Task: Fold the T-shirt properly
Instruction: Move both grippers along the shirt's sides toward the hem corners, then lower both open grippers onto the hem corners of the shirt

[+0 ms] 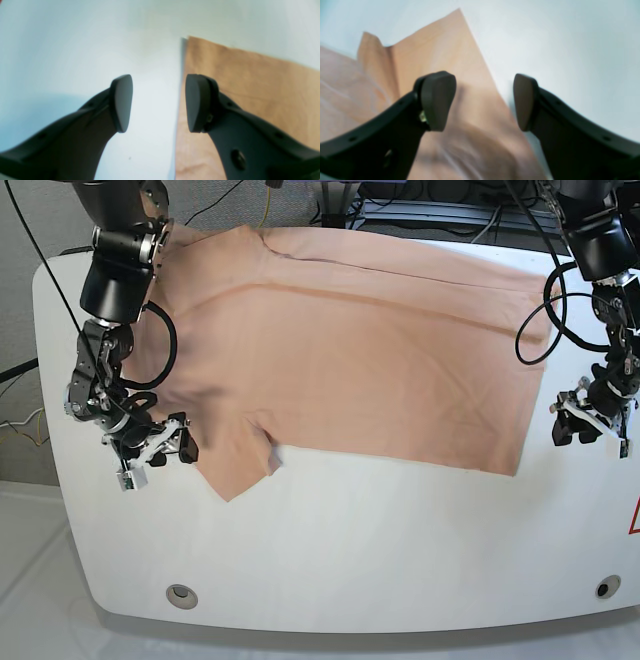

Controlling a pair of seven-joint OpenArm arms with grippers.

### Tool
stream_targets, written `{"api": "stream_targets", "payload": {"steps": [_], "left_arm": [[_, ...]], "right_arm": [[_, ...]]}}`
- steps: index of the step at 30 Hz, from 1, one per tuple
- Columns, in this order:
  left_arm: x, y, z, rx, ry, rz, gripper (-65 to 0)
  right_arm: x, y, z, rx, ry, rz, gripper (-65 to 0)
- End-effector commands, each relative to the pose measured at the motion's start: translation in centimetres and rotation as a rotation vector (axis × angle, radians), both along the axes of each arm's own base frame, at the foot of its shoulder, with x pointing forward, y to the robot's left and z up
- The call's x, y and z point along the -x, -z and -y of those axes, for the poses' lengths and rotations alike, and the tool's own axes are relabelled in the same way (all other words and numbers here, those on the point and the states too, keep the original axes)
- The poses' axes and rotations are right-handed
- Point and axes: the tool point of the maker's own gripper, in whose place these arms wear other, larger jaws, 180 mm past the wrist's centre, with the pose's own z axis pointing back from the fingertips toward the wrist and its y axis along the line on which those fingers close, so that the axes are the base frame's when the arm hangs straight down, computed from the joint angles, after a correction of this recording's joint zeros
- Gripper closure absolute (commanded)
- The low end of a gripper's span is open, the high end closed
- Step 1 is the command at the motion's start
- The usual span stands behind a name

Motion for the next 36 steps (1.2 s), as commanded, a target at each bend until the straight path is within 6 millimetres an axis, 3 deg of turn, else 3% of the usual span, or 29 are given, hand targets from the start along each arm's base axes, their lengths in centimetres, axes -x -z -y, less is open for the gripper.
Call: {"api": "stream_targets", "payload": {"steps": [1, 10, 16, 20, 26, 36], "left_arm": [[-1.4, -2.5, -0.8, 0.009, -0.006, 0.074, -32.0], [-1.9, -2.6, -1.3, 0.041, -0.024, 0.073, -33.1], [-1.9, -2.0, -1.2, 0.054, -0.023, 0.065, -44.9], [-2.4, -2.0, -1.0, 0.060, -0.016, 0.064, -48.0], [-3.4, -2.1, -0.7, 0.051, -0.009, 0.072, -45.2], [-2.8, -2.2, -1.3, 0.025, -0.022, 0.083, -36.2]], "right_arm": [[-1.9, -2.0, 0.2, -0.013, 0.004, 0.063, -38.9], [-2.7, -1.6, -1.4, -0.045, -0.018, 0.063, -38.8], [-2.5, -0.5, -2.4, -0.054, -0.024, 0.053, -38.9], [-2.2, 0.1, -2.7, -0.052, -0.030, 0.036, -38.9], [-1.6, 0.9, -2.7, -0.054, -0.022, 0.022, -38.6], [-1.6, 1.1, -3.0, -0.072, -0.020, 0.023, -38.7]]}}
